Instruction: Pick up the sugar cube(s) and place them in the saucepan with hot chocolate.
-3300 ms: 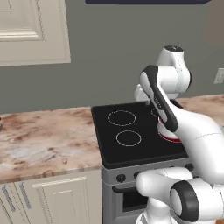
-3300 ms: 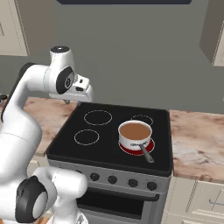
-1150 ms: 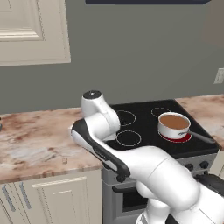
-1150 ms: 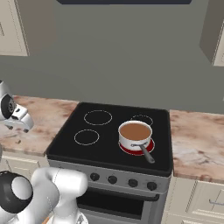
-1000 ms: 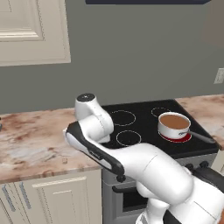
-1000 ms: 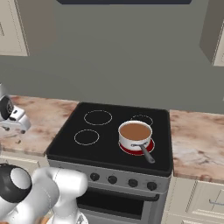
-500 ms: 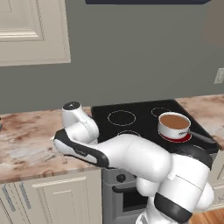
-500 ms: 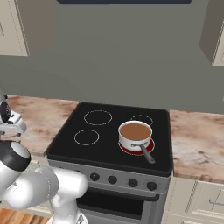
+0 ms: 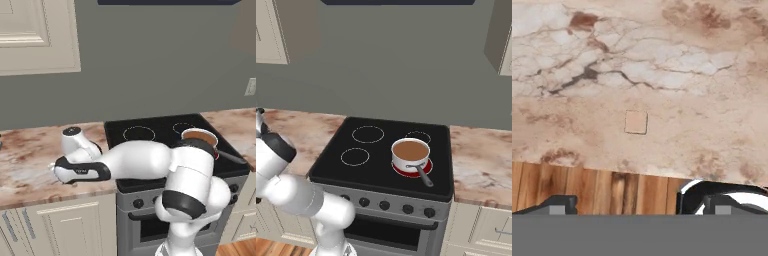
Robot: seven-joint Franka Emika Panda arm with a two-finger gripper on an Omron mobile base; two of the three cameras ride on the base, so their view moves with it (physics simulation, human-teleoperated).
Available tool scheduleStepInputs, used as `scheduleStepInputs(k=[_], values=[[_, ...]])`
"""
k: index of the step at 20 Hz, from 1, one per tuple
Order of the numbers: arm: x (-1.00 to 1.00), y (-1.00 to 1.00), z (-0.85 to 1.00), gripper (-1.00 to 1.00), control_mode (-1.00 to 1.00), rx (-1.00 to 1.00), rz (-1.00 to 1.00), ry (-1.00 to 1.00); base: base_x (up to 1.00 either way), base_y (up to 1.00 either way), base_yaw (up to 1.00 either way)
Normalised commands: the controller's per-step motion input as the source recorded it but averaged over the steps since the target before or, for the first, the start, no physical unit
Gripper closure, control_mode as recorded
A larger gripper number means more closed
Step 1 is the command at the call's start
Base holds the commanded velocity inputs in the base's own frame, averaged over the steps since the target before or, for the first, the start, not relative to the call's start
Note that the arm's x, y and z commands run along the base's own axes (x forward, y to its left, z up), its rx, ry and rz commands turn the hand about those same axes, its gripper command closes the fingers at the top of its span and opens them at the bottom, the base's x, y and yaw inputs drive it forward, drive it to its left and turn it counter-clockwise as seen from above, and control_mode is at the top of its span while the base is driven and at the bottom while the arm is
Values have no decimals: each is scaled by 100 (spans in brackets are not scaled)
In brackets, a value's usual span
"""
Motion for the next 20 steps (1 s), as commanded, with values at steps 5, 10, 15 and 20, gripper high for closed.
scheduleStepInputs(k=[5,10,15,20], values=[[33,14,-20,-100,-100,0,0,0,0,0,0],[46,9,-36,-100,-100,-1,0,0,0,0,0],[11,-1,-32,-100,-100,-2,0,0,0,0,0],[0,-4,-21,-100,-100,0,-2,0,0,0,0]])
